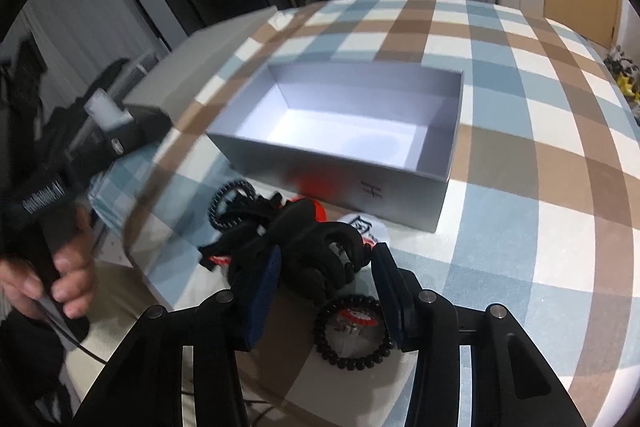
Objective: Organize jewelry
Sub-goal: 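Move the right gripper down onto the black claw clips and close it, then carry the black claw clips in the right gripper over the white box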
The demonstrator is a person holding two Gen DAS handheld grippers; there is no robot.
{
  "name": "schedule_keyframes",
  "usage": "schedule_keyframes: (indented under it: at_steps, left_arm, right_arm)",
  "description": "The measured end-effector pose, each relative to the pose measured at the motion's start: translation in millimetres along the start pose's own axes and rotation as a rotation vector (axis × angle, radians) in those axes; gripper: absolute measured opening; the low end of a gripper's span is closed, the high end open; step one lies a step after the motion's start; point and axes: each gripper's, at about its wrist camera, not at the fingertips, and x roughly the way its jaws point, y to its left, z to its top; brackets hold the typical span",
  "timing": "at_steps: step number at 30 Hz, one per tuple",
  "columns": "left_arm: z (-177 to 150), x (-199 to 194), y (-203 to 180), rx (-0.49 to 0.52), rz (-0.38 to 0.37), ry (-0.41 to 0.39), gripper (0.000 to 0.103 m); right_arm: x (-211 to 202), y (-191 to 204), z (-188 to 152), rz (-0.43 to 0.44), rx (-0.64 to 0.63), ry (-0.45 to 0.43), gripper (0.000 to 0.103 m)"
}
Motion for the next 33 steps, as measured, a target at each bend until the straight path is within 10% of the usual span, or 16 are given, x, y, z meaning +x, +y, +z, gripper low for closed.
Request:
schedule_keyframes:
  at_steps: [9, 18, 25, 33]
  left_arm:
    - [-10.8, 6.3, -11.5, 0.061, -0.114, 0.079, 0.102]
    - [-35.1, 13.2, -63.9, 0.350, -0.197, 0.153, 0.098]
    - [-42.9, 24.4, -73.9, 0.411, -0.195, 0.216, 0.083]
    - [-53.5, 31.8, -82.3, 0.447, -0.192, 0.272, 0.040]
  right_arm:
    - [-26.7, -8.5, 6.5, 0.059, 0.052, -0.099, 0.046]
    - [-49.7, -23.2, 10.0, 0.076, 0.103, -0.187, 0.046]
    - [-50.8, -23.4, 8.4, 0.087, 0.102, -0.187, 0.046]
    - [-50.2, -23.2, 7.6, 0.090, 0.102, -0.185, 0.046]
